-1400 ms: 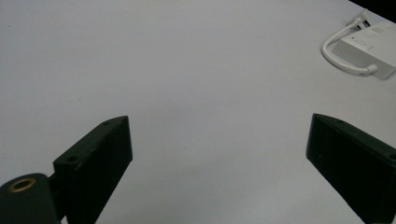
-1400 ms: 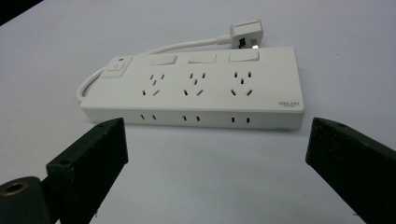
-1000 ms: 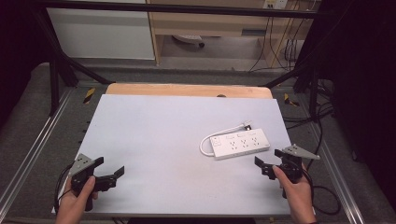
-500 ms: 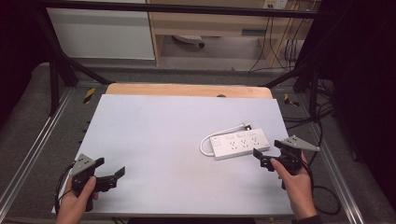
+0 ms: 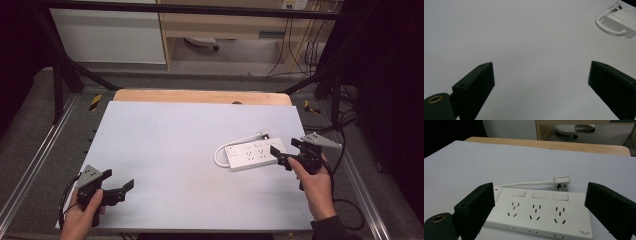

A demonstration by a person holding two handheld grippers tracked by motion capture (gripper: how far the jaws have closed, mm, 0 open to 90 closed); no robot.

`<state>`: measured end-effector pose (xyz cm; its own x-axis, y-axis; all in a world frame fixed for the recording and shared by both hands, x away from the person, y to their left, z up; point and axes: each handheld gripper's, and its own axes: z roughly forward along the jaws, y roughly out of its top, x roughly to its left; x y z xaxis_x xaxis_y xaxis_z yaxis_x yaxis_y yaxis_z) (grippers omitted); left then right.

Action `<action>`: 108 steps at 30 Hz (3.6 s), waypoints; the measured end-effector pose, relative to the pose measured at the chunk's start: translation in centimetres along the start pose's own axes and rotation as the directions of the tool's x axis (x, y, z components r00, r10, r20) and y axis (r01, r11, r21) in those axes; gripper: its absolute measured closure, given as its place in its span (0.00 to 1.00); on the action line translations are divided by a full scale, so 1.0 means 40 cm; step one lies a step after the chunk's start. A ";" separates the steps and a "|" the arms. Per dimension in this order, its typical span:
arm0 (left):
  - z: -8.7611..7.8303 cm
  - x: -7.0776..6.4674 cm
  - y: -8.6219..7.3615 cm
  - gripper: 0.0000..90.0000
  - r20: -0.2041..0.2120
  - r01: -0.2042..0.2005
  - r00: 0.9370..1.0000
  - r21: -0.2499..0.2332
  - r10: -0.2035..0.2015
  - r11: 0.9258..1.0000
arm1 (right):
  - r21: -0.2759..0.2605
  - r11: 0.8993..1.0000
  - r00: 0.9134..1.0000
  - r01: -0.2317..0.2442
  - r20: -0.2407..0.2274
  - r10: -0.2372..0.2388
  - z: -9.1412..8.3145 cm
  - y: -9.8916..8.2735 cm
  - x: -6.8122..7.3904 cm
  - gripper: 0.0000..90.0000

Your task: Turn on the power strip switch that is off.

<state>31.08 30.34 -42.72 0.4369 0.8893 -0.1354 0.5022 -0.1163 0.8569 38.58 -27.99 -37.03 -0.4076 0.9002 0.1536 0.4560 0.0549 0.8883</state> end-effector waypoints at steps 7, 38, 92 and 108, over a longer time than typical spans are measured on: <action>0.001 -0.002 -0.002 0.08 0.003 -0.001 1.000 0.005 0.001 1.000 | -0.016 1.000 1.000 -0.008 0.013 0.008 0.011 0.013 -0.006 0.20; 0.005 -0.004 -0.003 0.08 0.002 -0.013 1.000 0.019 0.013 1.000 | -0.046 0.999 0.998 -0.028 0.061 0.031 0.101 0.069 -0.059 0.09; 0.006 -0.003 -0.004 0.08 0.000 -0.023 1.000 0.027 0.023 0.999 | -0.054 0.998 0.999 -0.009 0.043 0.011 0.211 0.039 -0.057 1.00; 0.006 -0.004 -0.004 0.08 0.000 -0.022 1.000 0.027 0.022 0.999 | -0.024 1.000 1.000 0.011 0.029 -0.010 0.235 0.017 -0.037 1.00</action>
<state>31.10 30.12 -42.94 0.4480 0.8864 -0.1165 0.5122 -0.1477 0.8461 46.92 -25.22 -40.73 -0.3889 0.9117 0.1322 0.4329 0.0543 0.8998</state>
